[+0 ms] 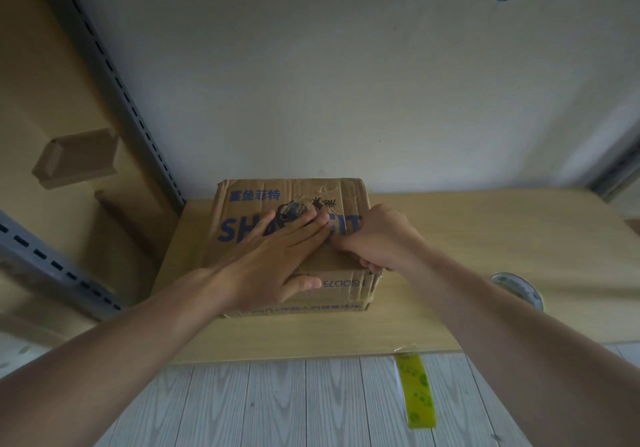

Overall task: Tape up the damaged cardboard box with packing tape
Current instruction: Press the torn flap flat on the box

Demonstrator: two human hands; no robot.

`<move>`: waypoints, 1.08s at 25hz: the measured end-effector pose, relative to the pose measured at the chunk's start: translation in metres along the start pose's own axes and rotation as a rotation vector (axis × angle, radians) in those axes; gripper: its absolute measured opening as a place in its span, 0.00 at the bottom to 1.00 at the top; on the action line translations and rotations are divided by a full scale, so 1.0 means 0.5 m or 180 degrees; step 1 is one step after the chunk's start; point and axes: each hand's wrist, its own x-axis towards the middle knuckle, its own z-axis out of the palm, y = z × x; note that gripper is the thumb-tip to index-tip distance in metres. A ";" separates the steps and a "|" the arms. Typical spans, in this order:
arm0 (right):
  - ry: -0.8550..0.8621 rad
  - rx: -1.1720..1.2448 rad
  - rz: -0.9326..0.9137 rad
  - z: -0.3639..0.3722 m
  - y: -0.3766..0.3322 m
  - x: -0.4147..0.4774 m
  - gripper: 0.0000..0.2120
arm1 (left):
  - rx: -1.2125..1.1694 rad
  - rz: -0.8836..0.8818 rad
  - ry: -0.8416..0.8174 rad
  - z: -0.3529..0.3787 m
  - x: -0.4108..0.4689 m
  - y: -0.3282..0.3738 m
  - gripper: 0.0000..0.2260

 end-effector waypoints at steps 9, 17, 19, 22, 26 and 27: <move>-0.0193 0.0559 -0.0222 -0.014 0.061 -0.013 0.12 | 0.0141 0.0267 0.0713 0.045 -0.005 0.024 0.31; -0.0018 0.0721 -0.0457 -0.004 0.074 -0.011 0.13 | -0.0291 -0.0310 0.0546 0.017 0.004 0.051 0.50; 0.0021 0.0762 -0.0468 0.000 0.075 -0.009 0.13 | 0.0169 -0.0461 0.0337 0.013 0.022 0.059 0.50; 0.0062 0.0801 -0.0454 0.003 0.076 -0.006 0.13 | 0.0352 -0.0379 0.0303 0.015 0.025 0.069 0.44; 0.0124 0.0744 -0.0474 0.005 0.076 -0.009 0.14 | 0.0397 -0.0096 0.0510 0.025 0.018 0.063 0.40; 0.0143 0.0754 -0.0466 0.006 0.076 -0.008 0.15 | 0.0371 0.0014 0.0626 0.030 0.016 0.058 0.39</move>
